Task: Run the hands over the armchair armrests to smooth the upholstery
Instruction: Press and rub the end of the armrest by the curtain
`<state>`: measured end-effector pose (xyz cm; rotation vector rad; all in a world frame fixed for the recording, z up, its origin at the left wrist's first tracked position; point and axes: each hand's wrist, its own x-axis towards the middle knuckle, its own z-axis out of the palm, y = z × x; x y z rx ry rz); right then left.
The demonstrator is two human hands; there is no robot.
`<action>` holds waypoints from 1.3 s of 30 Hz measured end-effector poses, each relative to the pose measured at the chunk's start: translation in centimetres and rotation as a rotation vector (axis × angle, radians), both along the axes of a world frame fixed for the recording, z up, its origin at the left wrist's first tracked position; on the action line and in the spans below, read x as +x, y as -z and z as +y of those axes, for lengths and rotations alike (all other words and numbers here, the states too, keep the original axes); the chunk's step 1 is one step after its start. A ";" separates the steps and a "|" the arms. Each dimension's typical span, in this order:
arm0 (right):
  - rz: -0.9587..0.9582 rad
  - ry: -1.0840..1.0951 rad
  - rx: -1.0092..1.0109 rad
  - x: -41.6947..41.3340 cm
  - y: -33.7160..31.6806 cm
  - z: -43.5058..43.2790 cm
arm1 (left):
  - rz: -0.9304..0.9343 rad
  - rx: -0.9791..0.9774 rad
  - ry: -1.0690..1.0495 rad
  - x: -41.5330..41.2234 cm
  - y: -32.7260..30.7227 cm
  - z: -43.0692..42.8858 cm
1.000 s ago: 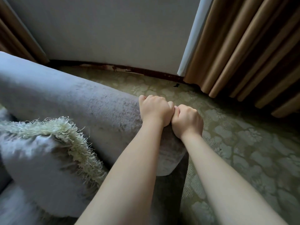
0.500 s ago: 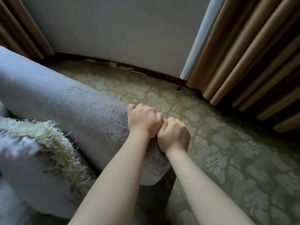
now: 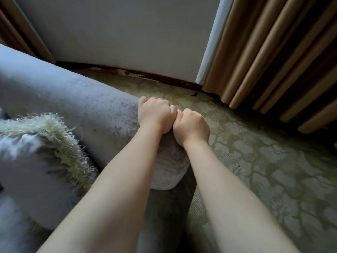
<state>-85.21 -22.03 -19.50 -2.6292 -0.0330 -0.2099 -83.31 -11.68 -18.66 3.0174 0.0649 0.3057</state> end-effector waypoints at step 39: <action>-0.010 0.154 -0.024 -1.9 0.5 0.5 | 0.041 -0.122 0.092 -0.9 0.5 0.3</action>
